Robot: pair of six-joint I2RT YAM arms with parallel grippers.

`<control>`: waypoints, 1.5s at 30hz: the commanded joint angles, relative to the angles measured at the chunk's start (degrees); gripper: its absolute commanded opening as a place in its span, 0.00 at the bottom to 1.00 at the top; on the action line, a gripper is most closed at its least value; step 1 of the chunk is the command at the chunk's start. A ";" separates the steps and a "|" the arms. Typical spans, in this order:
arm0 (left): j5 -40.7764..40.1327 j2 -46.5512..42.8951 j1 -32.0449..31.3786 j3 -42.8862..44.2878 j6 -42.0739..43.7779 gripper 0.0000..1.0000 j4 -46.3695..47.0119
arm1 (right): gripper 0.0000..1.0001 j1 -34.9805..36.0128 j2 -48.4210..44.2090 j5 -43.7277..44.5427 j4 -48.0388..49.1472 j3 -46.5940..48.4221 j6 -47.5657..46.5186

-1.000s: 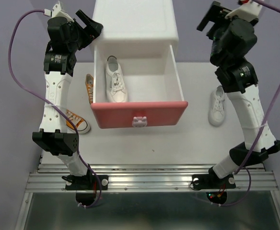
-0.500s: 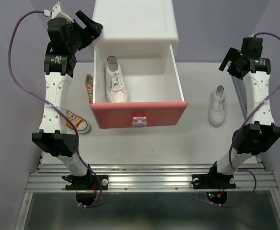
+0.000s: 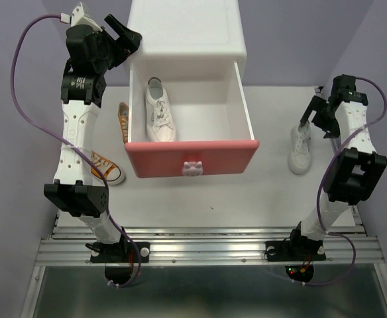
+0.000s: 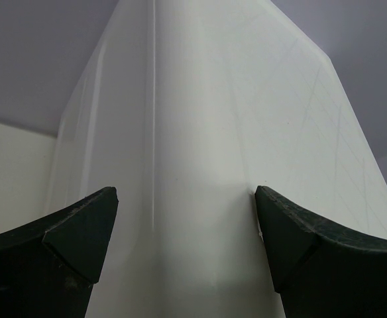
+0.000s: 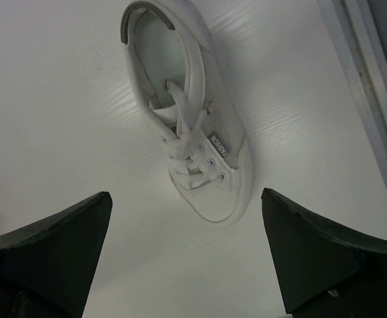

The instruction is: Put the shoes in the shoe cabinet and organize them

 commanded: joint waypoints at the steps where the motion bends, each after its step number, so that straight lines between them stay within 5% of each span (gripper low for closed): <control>1: -5.45 2.48 1.42 -3.33 6.13 0.94 -15.51 | 1.00 0.52 3.21 -1.71 3.13 -2.86 -2.30; 13: -5.54 2.04 1.42 -5.17 5.87 0.94 -15.16 | 1.00 0.52 6.38 -2.51 10.07 -8.04 -3.62; 21: -5.45 0.98 1.42 -7.72 5.17 0.93 -14.72 | 0.88 0.52 7.52 0.13 12.89 -8.93 -4.77; 27: -5.54 0.45 1.42 -9.22 4.73 0.93 -14.01 | 0.59 0.52 8.93 -0.30 13.85 -9.45 -4.59; 34: -5.72 0.81 1.42 -8.96 4.81 0.93 -14.01 | 0.54 0.52 9.72 -0.48 13.77 -10.24 -5.47; 45: -5.98 1.95 1.42 -7.46 5.43 0.93 -14.54 | 0.01 1.05 8.76 0.04 15.00 -9.37 -3.54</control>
